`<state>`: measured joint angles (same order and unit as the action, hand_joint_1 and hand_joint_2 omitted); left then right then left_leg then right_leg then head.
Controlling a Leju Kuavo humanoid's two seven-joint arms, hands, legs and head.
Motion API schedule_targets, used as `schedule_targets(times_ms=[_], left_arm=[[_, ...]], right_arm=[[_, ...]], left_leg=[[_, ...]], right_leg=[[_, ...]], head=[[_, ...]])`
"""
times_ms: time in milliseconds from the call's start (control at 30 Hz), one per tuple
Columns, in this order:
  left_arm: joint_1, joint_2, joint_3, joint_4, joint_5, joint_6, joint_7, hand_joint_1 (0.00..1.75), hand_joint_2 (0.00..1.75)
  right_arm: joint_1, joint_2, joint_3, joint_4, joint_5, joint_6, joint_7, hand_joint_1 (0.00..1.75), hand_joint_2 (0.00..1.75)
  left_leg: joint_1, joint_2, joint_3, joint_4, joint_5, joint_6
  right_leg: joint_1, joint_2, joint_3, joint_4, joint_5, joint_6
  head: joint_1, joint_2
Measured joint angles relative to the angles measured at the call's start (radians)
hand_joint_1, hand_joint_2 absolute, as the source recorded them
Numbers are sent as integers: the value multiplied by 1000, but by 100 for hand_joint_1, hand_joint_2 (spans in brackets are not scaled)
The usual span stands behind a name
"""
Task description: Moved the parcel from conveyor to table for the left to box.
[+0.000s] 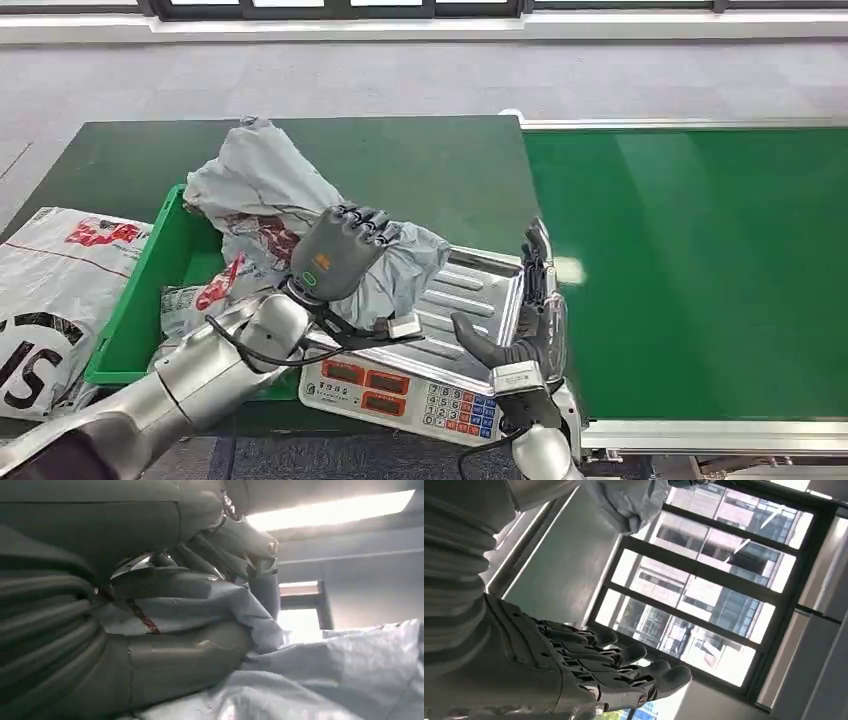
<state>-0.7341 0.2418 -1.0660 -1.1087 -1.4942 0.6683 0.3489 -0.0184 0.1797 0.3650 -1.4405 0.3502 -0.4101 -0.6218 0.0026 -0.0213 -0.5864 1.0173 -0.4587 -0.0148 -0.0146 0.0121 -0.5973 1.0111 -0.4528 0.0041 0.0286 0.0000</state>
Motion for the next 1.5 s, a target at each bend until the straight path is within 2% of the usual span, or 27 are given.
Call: schedule_targets(times_ms=[167, 333, 433, 633, 800, 1167, 1200, 1233, 1267, 1400, 1500], left_arm=[[56, -69, 213, 151, 0, 10, -224, 175, 175], [58, -111, 425, 324, 0, 25, -283, 175, 175], [47, -121, 502, 397, 0, 25, -276, 175, 175], [3, -119, 579, 492, 0, 12, -236, 175, 175], [-35, -87, 614, 540, 0, 1, -190, 175, 175], [-59, -57, 674, 584, 0, -23, -183, 175, 175], [-59, -56, 677, 586, 0, -24, -184, 148, 175], [-59, -56, 681, 587, 0, -29, -184, 0, 175], [-59, -56, 685, 588, 0, -29, -186, 0, 0], [-47, -65, 733, 585, 0, 6, -219, 0, 0], [5, -90, 794, 526, 6, 26, -275, 0, 0]], right_arm=[[0, -2, 5, 2, -10, -5, 0, 0, 175], [0, -9, 15, 12, -28, -22, -11, 0, 175], [-3, -13, 22, 21, -36, -30, -13, 0, 175], [-7, -17, 38, 31, -47, -42, -10, 0, 175], [-5, -23, 49, 35, -47, -42, -10, 0, 175], [-6, -27, 55, 47, -47, -42, -10, 0, 175], [-6, -27, 55, 48, -47, -42, -10, 0, 175], [-6, -27, 55, 48, -47, -42, -10, 0, 175], [-7, -27, 55, 48, -47, -41, -10, 0, 175], [-16, -27, 55, 50, -47, -31, 0, 0, 175], [-26, -27, 55, 50, -41, -25, 11, 0, 175]], left_leg=[[0, 0, 0, 0, 0, 0], [0, 3, 1, 0, 0, 0], [0, 3, 0, 0, 1, -1], [1, 2, 0, 0, 1, -2], [1, 3, 0, 0, 2, -2], [1, 3, 0, 0, 2, -2], [1, 3, 0, 0, 2, -2], [1, 3, 0, 0, 2, -2], [1, 3, -1, 0, 2, -2], [1, 3, -1, 0, 2, -2], [1, 3, 0, 0, 2, -2]], right_leg=[[0, 0, 0, 0, 0, 0], [0, 3, -1, 0, 1, -1], [1, 3, -1, 0, 1, -1], [1, 3, -1, 1, 1, -2], [1, 3, -2, 1, 2, -3], [1, 3, -2, 1, 2, -3], [1, 3, -2, 1, 2, -3], [1, 3, -2, 1, 2, -3], [1, 3, -2, 1, 2, -3], [1, 3, -2, 1, 2, -3], [1, 3, -3, 1, 2, -3]], head=[[0, 0], [0, 0], [0, 0], [0, 0], [0, 0], [0, 0], [0, 0], [0, 0], [0, 0], [0, 0], [0, 0]])
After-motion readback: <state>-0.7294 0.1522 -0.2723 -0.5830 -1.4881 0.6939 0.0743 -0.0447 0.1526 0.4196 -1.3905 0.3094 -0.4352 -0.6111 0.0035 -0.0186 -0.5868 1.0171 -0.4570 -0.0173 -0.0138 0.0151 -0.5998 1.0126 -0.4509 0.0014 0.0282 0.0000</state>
